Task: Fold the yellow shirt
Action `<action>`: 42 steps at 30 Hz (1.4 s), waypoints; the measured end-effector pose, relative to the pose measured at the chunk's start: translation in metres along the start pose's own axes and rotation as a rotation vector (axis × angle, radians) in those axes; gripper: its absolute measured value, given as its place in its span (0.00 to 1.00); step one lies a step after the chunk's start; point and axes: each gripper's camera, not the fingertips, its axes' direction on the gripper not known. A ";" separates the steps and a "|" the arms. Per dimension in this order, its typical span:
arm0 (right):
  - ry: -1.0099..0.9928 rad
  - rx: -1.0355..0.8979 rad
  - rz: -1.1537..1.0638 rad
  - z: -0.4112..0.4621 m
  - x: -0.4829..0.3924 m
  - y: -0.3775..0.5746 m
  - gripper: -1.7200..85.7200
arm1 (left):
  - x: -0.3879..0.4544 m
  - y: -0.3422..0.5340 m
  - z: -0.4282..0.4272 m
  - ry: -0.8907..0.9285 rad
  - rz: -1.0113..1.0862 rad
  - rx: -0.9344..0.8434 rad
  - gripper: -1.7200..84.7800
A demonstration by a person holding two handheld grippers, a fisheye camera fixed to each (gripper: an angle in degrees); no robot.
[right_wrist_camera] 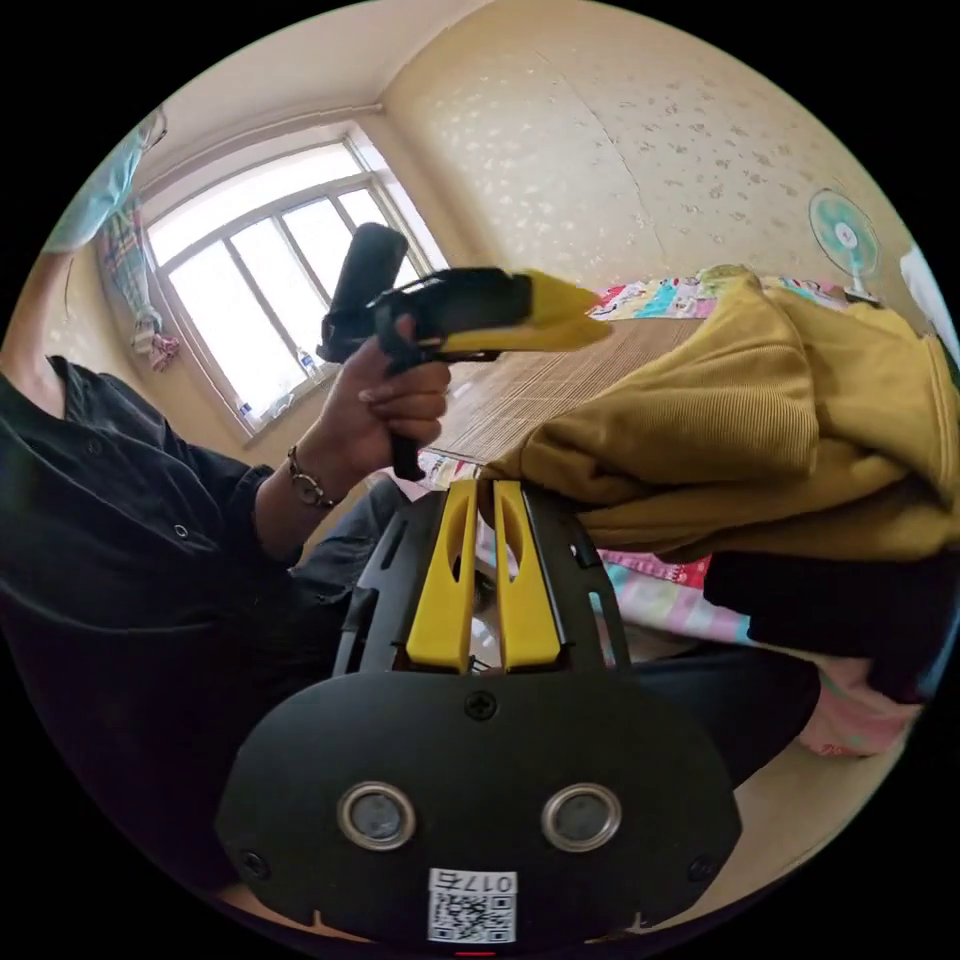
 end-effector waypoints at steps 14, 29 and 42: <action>-0.360 0.192 -0.112 -0.130 0.052 -0.089 0.06 | -0.081 0.055 0.061 0.069 -0.082 -0.087 0.07; -0.189 0.154 0.348 -0.072 0.138 -0.140 0.06 | -0.166 0.052 0.009 0.197 -0.206 -0.003 0.09; -0.177 -0.019 0.225 -0.012 0.134 -0.181 0.05 | -0.229 0.029 -0.056 0.060 -0.422 -0.009 0.18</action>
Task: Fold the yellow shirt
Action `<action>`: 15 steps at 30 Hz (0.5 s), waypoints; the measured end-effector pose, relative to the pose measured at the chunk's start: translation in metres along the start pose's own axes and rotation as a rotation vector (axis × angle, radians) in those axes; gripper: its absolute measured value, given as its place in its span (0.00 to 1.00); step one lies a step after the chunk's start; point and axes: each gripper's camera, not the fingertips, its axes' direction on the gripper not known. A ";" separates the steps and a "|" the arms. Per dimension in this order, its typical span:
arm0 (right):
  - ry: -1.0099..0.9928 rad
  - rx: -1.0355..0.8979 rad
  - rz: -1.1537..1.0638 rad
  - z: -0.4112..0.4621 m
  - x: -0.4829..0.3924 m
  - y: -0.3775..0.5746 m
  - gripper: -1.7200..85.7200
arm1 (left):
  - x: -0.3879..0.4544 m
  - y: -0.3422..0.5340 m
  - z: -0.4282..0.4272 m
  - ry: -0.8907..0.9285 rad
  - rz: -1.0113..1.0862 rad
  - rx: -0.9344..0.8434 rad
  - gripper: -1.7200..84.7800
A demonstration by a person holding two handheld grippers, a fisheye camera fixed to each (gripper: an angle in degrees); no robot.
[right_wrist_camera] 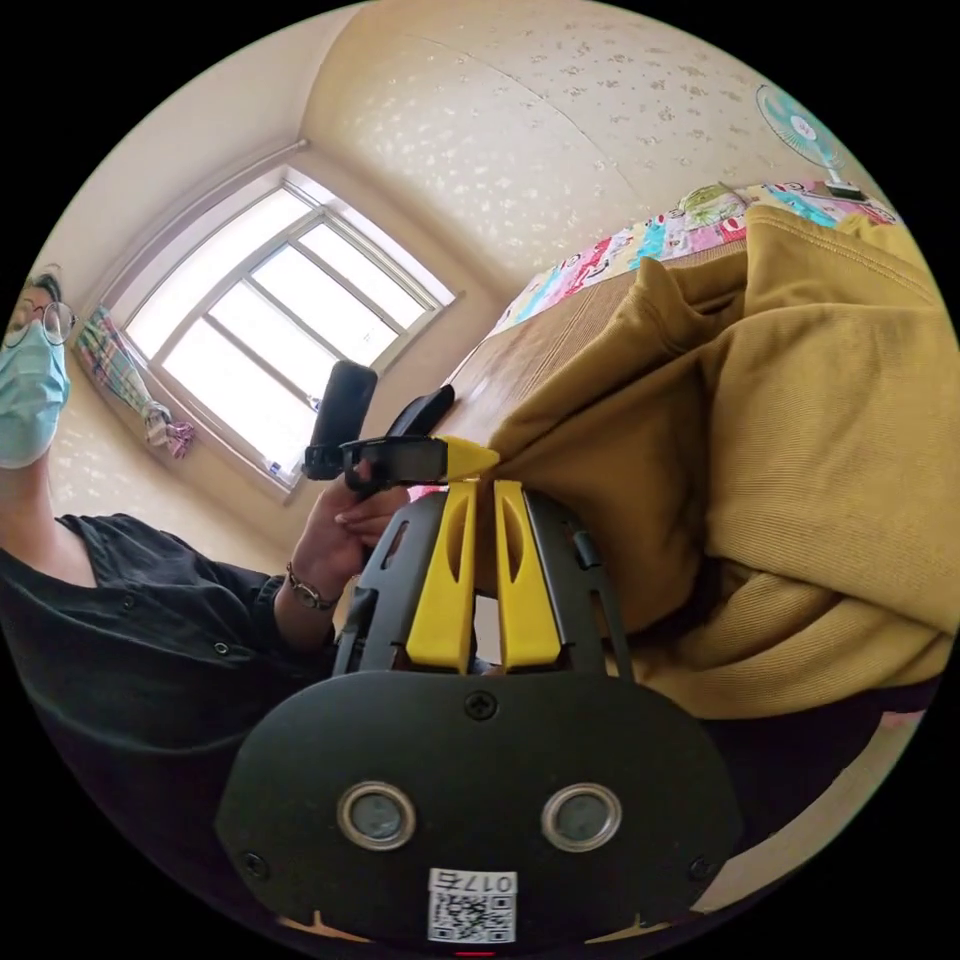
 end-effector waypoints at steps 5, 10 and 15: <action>-0.110 0.013 0.019 -0.007 0.023 0.009 0.05 | -0.024 -0.002 -0.015 0.141 -0.026 -0.028 0.12; -0.303 0.137 -0.043 -0.045 0.028 0.027 0.05 | -0.036 0.023 -0.071 0.457 0.164 0.123 0.10; -0.446 0.204 -0.205 -0.068 -0.002 0.038 0.05 | -0.051 0.054 -0.140 0.791 0.362 0.283 0.08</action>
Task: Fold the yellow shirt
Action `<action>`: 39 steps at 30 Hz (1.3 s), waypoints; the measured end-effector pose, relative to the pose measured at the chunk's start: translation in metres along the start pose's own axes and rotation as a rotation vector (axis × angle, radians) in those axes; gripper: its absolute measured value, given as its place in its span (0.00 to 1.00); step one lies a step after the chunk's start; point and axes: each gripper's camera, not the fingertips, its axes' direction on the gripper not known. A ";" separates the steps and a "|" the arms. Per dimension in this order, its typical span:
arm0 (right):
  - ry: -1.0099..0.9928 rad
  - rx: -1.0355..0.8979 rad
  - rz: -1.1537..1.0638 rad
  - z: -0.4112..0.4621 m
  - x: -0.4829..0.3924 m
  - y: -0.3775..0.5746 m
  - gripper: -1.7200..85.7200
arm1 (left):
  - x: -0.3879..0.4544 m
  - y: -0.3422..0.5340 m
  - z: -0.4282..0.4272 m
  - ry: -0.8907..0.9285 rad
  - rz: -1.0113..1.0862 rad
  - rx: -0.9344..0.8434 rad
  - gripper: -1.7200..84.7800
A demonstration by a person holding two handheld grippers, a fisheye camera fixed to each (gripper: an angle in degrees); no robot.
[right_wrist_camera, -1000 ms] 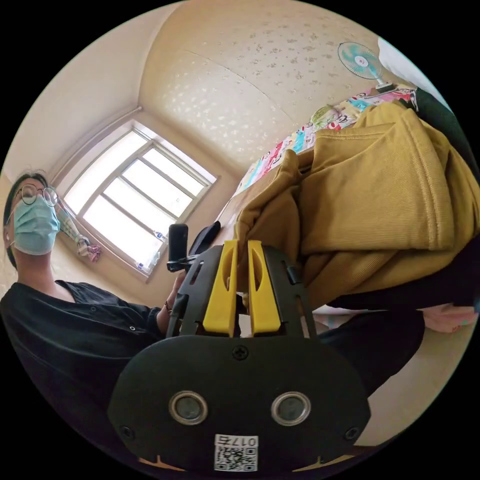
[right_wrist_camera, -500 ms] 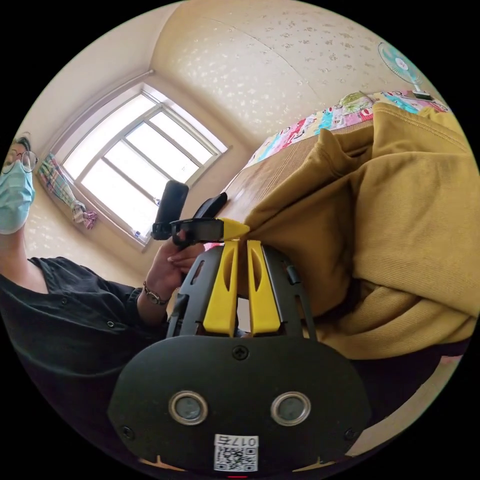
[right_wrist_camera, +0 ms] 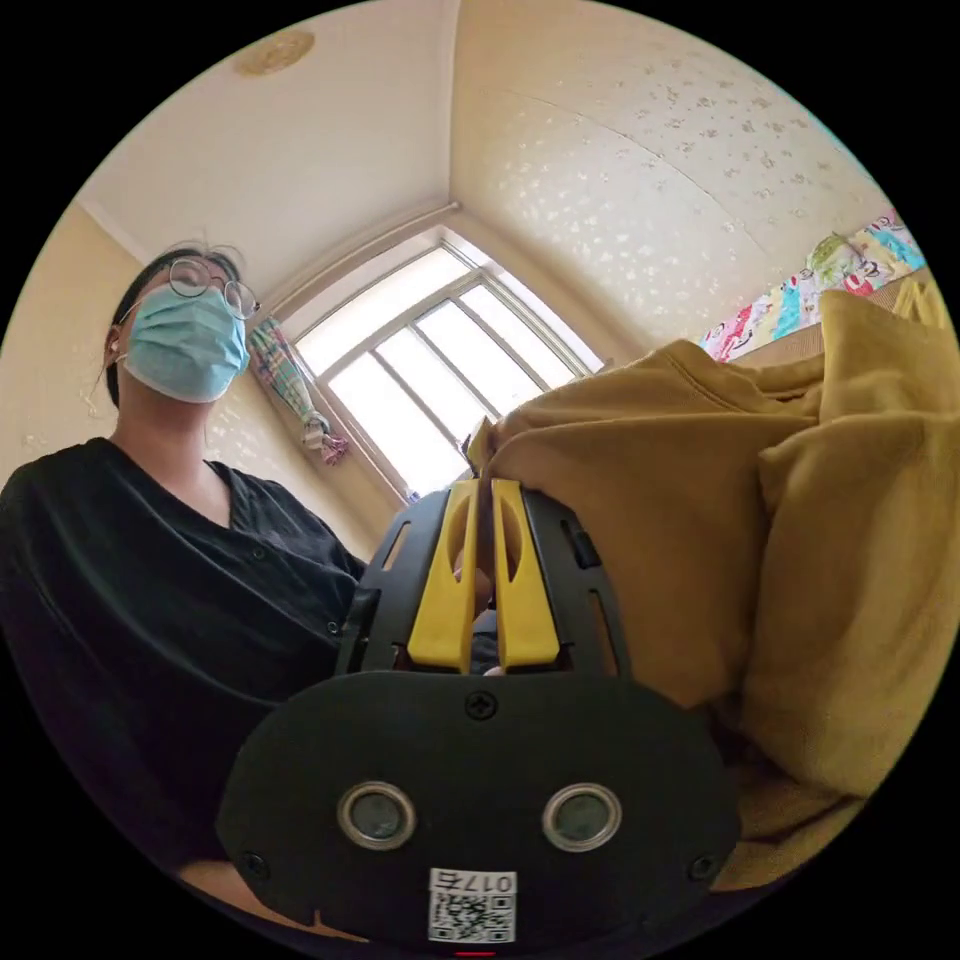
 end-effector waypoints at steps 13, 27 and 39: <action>-0.091 -0.428 -0.222 0.062 -0.061 0.029 0.03 | 0.209 -0.003 -0.182 0.516 0.682 0.259 0.07; 0.202 -0.348 -0.053 0.004 0.013 0.034 0.14 | 0.342 0.039 -0.168 1.049 0.862 0.304 0.07; -0.437 -0.439 0.283 0.059 0.158 0.113 0.23 | 0.412 0.055 -0.077 1.187 0.856 0.182 0.07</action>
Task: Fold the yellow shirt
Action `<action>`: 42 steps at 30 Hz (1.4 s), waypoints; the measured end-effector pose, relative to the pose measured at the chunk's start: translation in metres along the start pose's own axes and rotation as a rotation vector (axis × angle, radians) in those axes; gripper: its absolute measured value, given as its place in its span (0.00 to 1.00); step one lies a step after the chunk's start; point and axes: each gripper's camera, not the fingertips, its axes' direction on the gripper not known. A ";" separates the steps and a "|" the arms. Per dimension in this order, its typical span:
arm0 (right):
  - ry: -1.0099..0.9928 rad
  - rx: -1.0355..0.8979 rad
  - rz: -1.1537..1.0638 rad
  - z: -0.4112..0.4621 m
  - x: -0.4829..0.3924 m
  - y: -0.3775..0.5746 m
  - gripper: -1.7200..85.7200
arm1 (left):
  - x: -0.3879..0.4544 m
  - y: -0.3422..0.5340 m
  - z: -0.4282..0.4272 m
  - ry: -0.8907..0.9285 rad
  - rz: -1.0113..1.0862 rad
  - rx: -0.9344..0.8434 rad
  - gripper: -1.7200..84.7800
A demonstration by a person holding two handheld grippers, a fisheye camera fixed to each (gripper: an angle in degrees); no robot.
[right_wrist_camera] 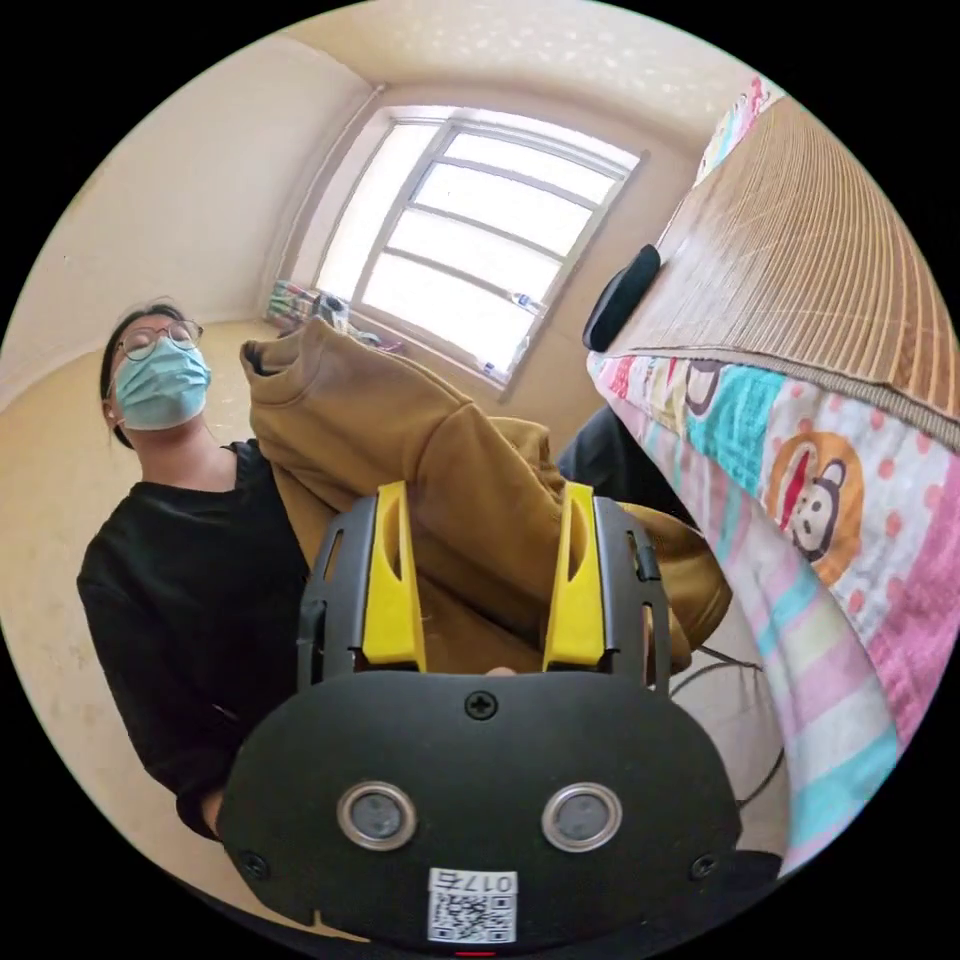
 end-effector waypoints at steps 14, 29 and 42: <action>-0.238 -0.204 -0.063 0.085 0.036 -0.002 0.09 | -0.122 0.078 0.048 0.150 -0.082 0.066 0.07; 0.849 0.481 -0.384 0.062 -0.182 0.017 0.04 | -0.109 0.031 0.055 -0.926 -0.014 -0.411 0.07; 1.293 1.003 -0.719 0.161 -0.352 0.041 0.04 | -0.300 0.004 0.069 -1.743 -0.336 -0.873 0.06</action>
